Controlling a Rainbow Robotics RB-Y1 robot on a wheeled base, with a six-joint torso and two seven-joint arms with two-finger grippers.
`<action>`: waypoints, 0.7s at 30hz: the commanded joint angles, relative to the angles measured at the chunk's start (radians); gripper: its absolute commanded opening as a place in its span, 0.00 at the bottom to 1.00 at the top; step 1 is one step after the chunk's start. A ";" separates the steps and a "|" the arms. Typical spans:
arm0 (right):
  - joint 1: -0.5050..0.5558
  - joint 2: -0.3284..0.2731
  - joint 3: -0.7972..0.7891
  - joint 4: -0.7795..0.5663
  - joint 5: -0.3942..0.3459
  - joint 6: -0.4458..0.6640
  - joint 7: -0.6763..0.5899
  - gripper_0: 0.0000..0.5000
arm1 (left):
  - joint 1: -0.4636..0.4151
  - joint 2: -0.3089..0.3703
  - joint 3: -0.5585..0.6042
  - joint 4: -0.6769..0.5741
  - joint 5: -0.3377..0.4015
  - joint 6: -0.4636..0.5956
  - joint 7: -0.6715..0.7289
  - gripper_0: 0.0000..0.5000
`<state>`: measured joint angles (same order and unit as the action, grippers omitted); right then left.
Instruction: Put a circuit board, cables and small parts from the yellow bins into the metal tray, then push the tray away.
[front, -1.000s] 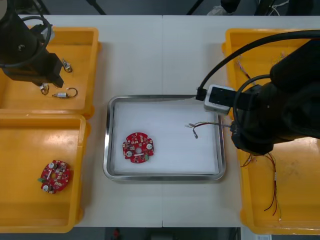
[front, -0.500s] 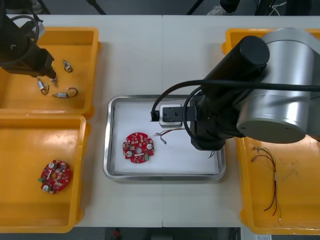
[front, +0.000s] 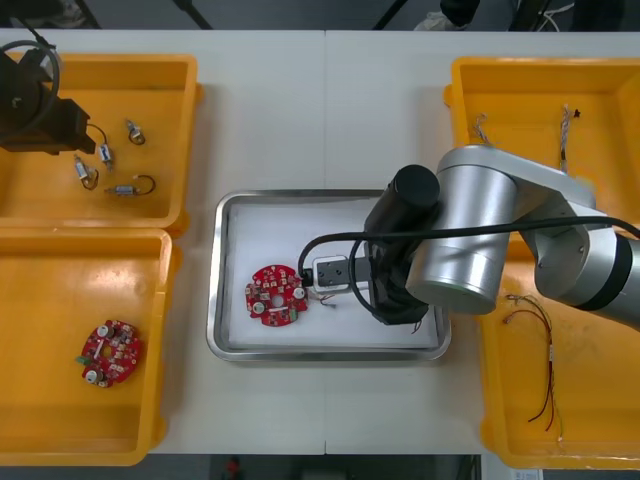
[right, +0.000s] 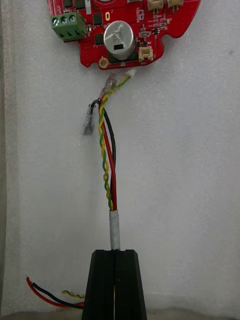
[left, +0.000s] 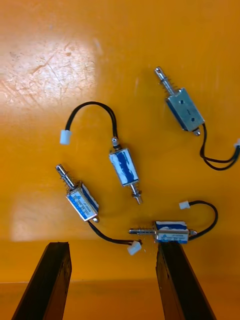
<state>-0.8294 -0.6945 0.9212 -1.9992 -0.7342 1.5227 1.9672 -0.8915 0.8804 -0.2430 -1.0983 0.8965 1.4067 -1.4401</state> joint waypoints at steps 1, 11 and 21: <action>-0.036 0.021 0.057 0.043 0.024 -0.072 0.028 0.00 | -0.064 -0.027 0.028 0.051 -0.022 -0.049 -0.151 1.00; -0.034 0.021 0.097 0.094 0.019 -0.134 0.025 0.30 | -0.064 -0.054 -0.062 0.163 -0.033 -0.196 -0.195 1.00; -0.036 -0.010 0.054 0.054 0.001 -0.111 0.019 1.00 | -0.064 -0.057 -0.119 0.245 -0.024 -0.285 -0.218 1.00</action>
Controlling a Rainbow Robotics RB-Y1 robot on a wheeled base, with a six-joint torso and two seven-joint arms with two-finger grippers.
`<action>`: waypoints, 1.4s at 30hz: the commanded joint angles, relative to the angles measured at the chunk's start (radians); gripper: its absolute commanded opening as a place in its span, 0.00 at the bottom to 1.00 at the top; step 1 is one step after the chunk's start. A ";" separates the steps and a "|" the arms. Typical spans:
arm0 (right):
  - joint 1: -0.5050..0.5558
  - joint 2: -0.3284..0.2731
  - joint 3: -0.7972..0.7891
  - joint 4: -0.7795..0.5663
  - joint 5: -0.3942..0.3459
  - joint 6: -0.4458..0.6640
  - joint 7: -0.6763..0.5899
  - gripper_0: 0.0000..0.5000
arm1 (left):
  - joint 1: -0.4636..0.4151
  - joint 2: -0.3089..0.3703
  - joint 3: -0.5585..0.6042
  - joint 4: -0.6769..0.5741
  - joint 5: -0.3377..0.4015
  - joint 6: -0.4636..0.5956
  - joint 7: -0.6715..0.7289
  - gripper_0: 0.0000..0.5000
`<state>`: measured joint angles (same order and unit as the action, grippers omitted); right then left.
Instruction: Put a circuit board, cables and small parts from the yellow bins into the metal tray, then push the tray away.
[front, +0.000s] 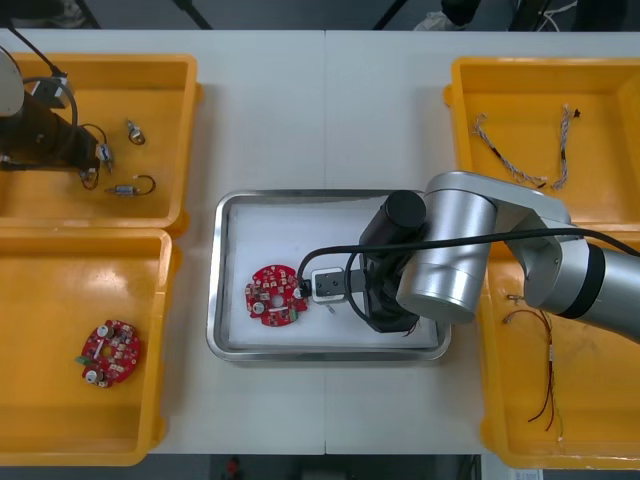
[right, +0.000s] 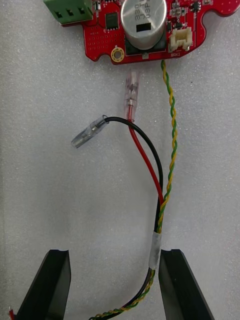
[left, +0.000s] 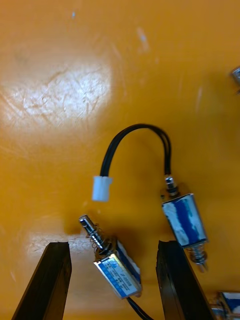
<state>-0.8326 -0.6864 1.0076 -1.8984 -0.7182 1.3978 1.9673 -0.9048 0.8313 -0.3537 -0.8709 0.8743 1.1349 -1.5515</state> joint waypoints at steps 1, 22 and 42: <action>-0.031 -0.022 -0.037 -0.050 -0.017 0.015 0.019 1.00 | -0.051 -0.008 -0.008 0.021 -0.001 -0.014 -0.108 1.00; 0.029 0.036 -0.530 -0.229 -0.090 0.522 -0.028 1.00 | -0.049 0.000 -0.016 0.032 0.029 0.016 -0.104 0.00; 0.153 -0.030 -1.047 -0.254 -0.109 0.522 -0.203 1.00 | -0.035 0.065 0.160 -0.430 -0.047 0.533 0.134 0.00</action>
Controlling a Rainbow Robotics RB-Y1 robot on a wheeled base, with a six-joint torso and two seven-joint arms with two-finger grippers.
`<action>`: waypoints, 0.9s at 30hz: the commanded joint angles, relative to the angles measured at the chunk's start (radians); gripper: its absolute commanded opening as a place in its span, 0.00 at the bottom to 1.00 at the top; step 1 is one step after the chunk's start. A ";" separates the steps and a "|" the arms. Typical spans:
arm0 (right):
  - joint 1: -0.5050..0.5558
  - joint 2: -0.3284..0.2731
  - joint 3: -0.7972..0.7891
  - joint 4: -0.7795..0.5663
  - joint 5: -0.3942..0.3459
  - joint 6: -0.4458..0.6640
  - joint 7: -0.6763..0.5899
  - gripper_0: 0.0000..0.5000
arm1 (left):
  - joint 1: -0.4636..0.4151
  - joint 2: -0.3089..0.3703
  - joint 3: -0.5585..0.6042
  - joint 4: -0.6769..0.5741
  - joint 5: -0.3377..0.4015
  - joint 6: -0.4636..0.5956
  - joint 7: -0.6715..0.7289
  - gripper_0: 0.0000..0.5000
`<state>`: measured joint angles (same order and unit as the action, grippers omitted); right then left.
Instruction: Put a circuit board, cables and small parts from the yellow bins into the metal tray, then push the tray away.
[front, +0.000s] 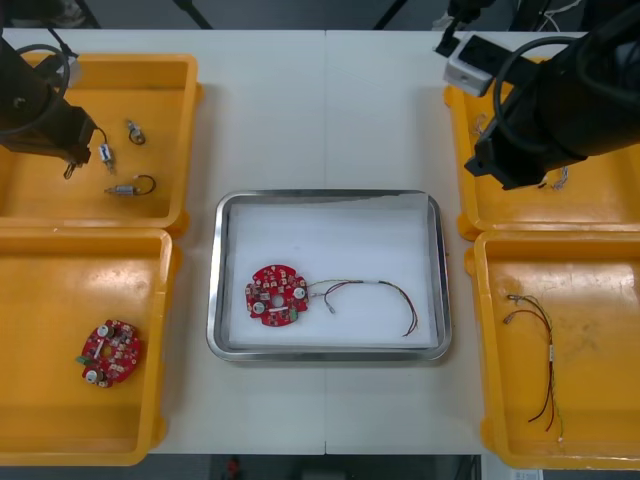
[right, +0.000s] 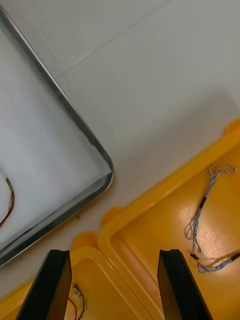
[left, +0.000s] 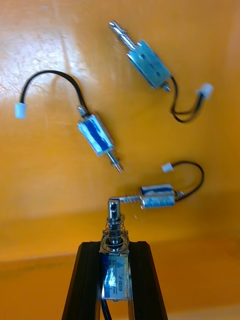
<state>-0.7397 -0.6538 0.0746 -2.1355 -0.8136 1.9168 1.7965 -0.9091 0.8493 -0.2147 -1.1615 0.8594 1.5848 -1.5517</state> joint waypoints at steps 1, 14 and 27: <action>0.072 -0.072 -0.139 -0.006 -0.009 0.003 -0.032 1.00 | -0.021 0.043 0.021 -0.188 -0.042 0.109 0.159 0.00; 0.114 -0.129 -0.388 0.203 0.053 0.003 -0.029 1.00 | 0.068 -0.026 -0.028 -0.656 0.012 0.334 0.532 0.00; -0.012 -0.116 -0.380 0.428 0.202 0.003 -0.063 1.00 | 0.068 -0.118 -0.224 -0.837 0.056 0.335 0.782 0.00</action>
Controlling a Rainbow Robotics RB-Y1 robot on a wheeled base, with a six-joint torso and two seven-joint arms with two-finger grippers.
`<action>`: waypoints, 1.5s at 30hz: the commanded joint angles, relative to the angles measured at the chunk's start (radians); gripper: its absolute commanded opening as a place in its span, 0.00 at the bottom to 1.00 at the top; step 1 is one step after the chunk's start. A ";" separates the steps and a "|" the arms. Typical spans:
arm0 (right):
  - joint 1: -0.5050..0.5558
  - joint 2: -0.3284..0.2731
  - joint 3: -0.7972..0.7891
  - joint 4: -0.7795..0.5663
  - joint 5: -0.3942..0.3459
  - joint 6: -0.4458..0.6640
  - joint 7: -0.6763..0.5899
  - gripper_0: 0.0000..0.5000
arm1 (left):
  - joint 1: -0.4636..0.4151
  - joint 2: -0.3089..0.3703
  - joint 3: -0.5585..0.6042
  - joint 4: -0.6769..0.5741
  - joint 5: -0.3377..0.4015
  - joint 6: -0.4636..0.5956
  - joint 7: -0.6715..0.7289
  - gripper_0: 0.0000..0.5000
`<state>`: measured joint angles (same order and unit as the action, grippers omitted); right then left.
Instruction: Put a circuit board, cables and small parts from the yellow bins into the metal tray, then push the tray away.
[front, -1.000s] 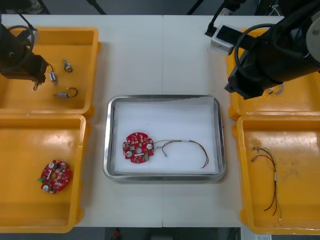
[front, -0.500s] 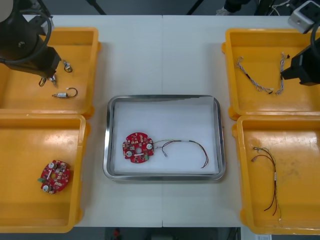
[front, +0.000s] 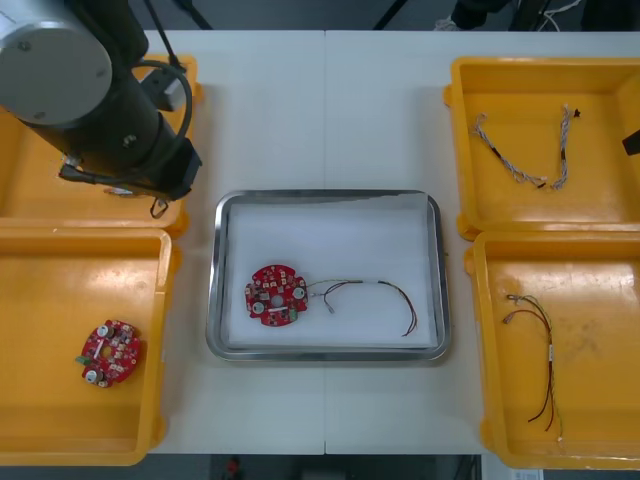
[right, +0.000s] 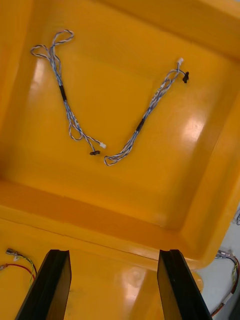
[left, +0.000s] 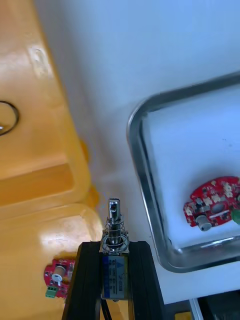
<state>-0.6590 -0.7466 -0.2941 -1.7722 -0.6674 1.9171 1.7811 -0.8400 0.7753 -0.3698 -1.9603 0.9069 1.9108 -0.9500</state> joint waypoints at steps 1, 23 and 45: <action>-0.110 -0.019 0.000 0.089 0.078 0.003 -0.052 1.00 | -0.001 -0.050 -0.093 -0.038 0.001 -0.012 0.200 0.00; -0.301 0.099 0.047 0.476 0.285 -0.161 -0.227 1.00 | -0.004 -0.140 -0.370 0.181 -0.183 -0.403 0.277 0.00; -0.384 0.174 0.023 0.930 0.335 -0.569 -0.235 1.00 | -0.022 -0.143 -0.406 0.228 -0.210 -0.441 0.303 1.00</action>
<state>-0.9926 -0.5903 -0.2487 -0.8702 -0.3439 1.3841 1.5812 -0.8399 0.6459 -0.7660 -1.7158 0.7043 1.4780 -0.6318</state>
